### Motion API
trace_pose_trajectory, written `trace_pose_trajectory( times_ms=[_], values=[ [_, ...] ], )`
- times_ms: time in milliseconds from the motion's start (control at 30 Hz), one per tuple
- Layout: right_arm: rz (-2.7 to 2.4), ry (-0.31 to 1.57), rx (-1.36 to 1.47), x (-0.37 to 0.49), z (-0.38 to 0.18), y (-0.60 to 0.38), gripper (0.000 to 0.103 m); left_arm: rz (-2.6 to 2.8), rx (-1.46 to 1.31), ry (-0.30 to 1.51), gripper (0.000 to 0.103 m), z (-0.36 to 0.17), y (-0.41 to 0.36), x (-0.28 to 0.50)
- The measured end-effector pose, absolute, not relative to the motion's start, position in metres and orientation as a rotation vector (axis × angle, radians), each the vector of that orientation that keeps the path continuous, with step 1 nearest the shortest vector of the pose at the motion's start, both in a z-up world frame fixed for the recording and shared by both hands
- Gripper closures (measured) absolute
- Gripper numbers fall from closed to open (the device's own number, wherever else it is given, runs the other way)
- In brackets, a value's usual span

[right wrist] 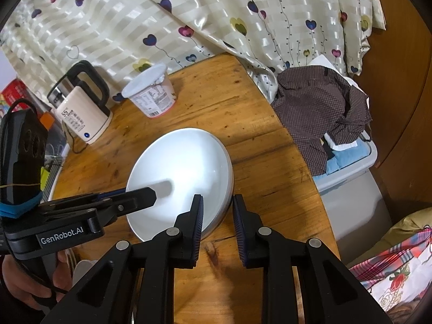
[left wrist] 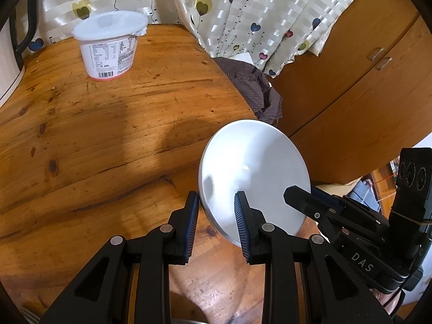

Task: Organize plates and bowls
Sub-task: 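Lift the second white bowl with both grippers and carry it over the steel bowl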

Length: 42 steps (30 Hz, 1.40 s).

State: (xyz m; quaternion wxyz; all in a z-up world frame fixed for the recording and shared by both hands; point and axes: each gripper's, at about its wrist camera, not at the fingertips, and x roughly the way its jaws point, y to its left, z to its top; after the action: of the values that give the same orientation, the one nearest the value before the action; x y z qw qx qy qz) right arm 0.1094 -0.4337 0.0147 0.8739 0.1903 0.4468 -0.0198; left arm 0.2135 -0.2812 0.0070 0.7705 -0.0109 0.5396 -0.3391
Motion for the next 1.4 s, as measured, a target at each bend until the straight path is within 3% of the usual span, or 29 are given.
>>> trace_pose_trajectory(
  times_ms=[833,1400],
  values=[
    [0.080,0.891,0.342,0.056,0.065,-0.353,0.081,-0.655,-0.087,1.068,0.074,0.061,-0.192,0.137],
    [0.169,0.932,0.320,0.028,0.063,-0.298,0.081,-0.576,-0.117,1.081,0.074,0.053,-0.133,0.094]
  ],
)
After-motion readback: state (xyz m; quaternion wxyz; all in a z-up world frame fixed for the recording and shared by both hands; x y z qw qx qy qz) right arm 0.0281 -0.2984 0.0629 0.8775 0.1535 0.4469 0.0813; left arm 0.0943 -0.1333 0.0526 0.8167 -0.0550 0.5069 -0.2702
